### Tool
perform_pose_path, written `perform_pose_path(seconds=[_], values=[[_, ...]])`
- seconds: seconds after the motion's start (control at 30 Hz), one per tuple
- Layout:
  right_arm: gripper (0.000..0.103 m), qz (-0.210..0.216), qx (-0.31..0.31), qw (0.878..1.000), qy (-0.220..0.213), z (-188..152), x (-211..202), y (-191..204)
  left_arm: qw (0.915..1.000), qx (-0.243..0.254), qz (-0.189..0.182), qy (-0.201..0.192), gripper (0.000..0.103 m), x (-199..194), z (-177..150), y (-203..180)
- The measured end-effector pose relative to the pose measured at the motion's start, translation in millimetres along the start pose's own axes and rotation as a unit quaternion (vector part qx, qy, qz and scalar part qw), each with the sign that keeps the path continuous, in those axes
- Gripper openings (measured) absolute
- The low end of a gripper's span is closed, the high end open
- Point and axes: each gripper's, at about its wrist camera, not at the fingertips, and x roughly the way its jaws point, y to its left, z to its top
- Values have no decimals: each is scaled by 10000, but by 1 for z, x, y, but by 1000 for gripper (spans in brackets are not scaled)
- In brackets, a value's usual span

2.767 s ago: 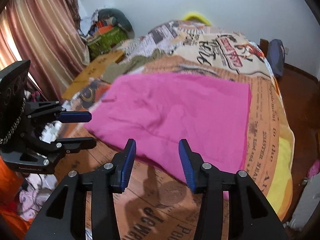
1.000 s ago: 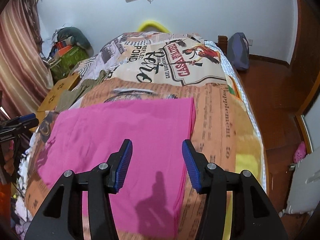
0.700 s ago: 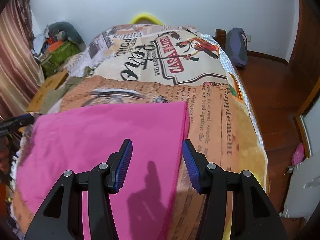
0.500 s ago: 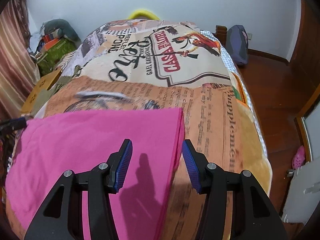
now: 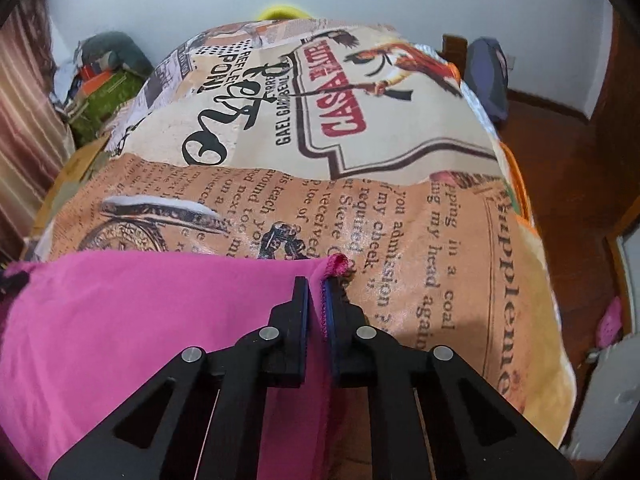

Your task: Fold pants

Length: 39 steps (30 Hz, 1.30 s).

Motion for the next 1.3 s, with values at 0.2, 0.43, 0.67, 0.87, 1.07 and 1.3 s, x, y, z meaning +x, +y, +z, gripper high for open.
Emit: perform_pose_path(seconds=[0.2, 0.43, 0.67, 0.87, 1.07, 1.3], values=[[5, -305, -367, 9989, 44, 1, 3, 4, 9991, 251, 346, -34, 21, 2, -1, -4], [6, -634, -633, 9956, 280, 10, -3, 16, 9982, 272, 537, 68, 33, 3, 3, -2], [32, -312, -687, 9967, -287, 19, -51, 35, 9980, 331, 351, -402, 35, -35, 14, -8], [32, -103, -880, 9959, -196, 15, -40, 57, 9982, 498, 148, -298, 35, -25, 10, -28], [34, -88, -736, 9965, 396, -2, 1, 50, 9992, 364, 92, 121, 35, 10, -2, -21], [40, -295, -529, 9969, 510, 2, -6, 35, 9991, 318, 207, 172, 35, 7, -4, -12]])
